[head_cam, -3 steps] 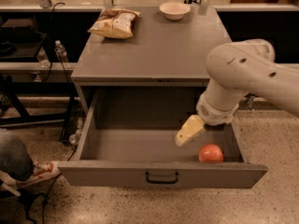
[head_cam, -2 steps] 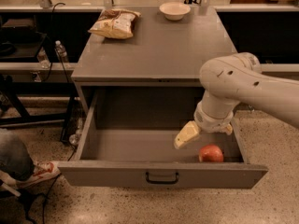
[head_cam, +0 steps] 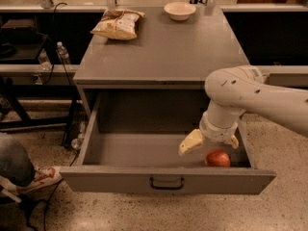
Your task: Pick apple from top drawer and place on counter
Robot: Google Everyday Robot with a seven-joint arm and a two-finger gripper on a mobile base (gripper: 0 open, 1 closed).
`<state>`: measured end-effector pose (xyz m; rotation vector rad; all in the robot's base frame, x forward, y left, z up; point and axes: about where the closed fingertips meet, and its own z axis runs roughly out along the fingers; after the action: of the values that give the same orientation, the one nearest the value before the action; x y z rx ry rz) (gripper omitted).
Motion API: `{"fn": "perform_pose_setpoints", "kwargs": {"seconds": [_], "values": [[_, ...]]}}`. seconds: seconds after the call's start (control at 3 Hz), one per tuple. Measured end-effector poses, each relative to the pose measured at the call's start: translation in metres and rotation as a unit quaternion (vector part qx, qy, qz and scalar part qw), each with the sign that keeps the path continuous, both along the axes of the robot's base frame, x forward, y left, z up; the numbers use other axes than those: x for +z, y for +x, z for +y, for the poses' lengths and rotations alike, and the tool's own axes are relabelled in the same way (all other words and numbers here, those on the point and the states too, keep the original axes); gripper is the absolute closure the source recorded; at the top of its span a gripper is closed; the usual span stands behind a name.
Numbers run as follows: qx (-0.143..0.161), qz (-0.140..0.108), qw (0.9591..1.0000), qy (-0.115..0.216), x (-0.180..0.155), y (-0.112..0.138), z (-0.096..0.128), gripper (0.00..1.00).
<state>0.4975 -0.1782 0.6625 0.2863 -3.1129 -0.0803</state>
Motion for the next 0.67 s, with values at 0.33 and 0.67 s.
{"fn": "perform_pose_setpoints", "kwargs": {"seconds": [0.33, 0.67], "values": [[-0.021, 0.012, 0.9997, 0.003, -0.012, -0.003, -0.004, 0.0], [-0.035, 0.024, 0.9991, 0.009, -0.023, -0.007, -0.007, 0.0]]}}
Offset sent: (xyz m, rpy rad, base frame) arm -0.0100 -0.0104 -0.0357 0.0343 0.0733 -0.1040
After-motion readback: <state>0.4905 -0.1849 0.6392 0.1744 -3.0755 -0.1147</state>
